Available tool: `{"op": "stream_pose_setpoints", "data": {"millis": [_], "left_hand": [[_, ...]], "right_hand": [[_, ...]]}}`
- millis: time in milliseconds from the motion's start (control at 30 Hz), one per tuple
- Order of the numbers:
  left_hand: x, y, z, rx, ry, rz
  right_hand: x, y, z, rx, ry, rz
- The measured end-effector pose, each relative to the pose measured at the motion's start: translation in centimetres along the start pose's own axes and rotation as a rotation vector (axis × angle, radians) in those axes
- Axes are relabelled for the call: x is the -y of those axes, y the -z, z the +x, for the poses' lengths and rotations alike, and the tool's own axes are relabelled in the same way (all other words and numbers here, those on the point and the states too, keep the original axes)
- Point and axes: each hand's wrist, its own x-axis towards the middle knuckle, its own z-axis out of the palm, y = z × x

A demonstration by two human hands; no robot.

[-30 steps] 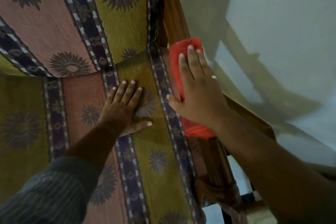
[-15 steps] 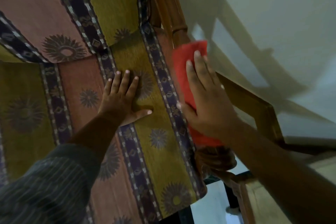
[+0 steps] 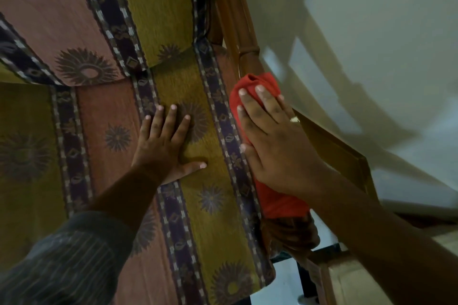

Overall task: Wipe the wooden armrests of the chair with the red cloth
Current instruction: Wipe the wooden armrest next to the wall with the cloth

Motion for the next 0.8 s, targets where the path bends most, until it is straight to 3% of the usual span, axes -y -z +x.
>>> {"op": "stream_pose_setpoints", "data": {"millis": [267,500,600,800], "left_hand": [[-0.1,0.5,-0.1,0.015,-0.003,-0.005],[-0.1,0.8,-0.2,0.048,0.016,0.001],[-0.2,0.9,-0.3,0.064,0.033,0.004],[-0.3,1.2,-1.3,0.076,0.008,-0.004]], "right_hand": [[-1.7,0.7,8.7,-0.009,-0.210,0.150],[-0.2,0.0,4.2,-0.059,-0.371,0.364],[0.9,-0.3,0.6,-0.082,-0.302,0.236],[2.2,-1.1,-4.1,-0.041,0.076,-0.086]]}}
